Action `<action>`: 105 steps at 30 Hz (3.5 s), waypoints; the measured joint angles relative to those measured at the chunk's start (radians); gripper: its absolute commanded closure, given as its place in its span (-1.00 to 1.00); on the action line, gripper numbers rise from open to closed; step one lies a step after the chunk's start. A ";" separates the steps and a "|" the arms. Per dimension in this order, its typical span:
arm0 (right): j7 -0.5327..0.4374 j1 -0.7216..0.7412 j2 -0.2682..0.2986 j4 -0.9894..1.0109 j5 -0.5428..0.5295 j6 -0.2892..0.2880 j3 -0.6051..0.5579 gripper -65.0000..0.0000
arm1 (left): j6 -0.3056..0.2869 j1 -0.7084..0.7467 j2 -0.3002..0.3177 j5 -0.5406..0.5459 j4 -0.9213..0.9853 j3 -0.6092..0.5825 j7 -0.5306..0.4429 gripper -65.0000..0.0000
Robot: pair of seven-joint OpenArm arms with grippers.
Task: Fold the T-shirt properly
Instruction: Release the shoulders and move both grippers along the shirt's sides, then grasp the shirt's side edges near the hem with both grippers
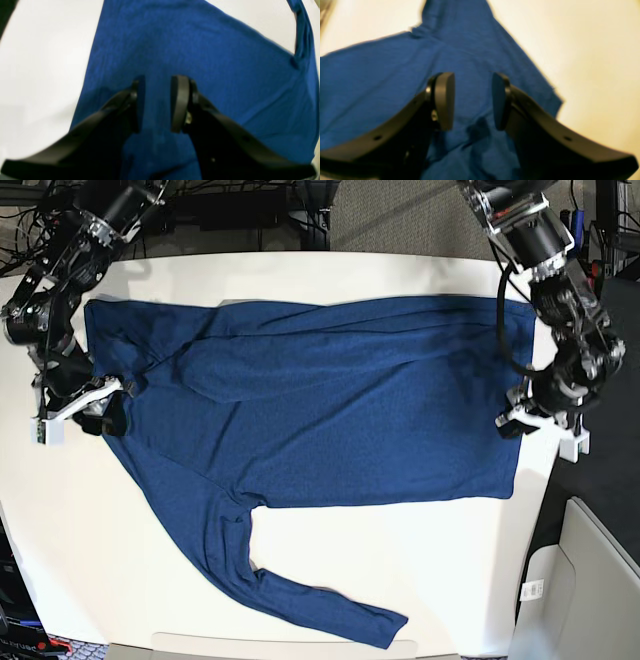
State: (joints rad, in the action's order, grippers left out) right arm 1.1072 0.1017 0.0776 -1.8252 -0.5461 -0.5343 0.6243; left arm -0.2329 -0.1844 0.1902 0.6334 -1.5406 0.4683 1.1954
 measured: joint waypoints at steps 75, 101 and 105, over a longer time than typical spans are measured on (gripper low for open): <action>-0.065 0.360 0.042 0.455 0.230 0.010 0.001 0.23 | -0.014 -0.261 0.135 -0.130 0.768 -0.601 -0.869 1.00; -0.447 0.677 0.056 1.077 0.705 0.100 -0.190 -0.24 | -0.007 -0.095 0.154 -0.151 0.454 -0.606 -0.803 1.00; -0.485 0.671 0.074 1.141 0.726 0.106 -0.190 -0.24 | -0.007 -0.095 0.162 -0.151 0.454 -0.606 -0.803 1.00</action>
State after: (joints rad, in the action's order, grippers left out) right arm 0.6220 0.7727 0.1516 -0.6838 0.1802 -0.4282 0.4343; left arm -0.2401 -0.2798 0.3523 0.4824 -1.0866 -0.1375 0.3923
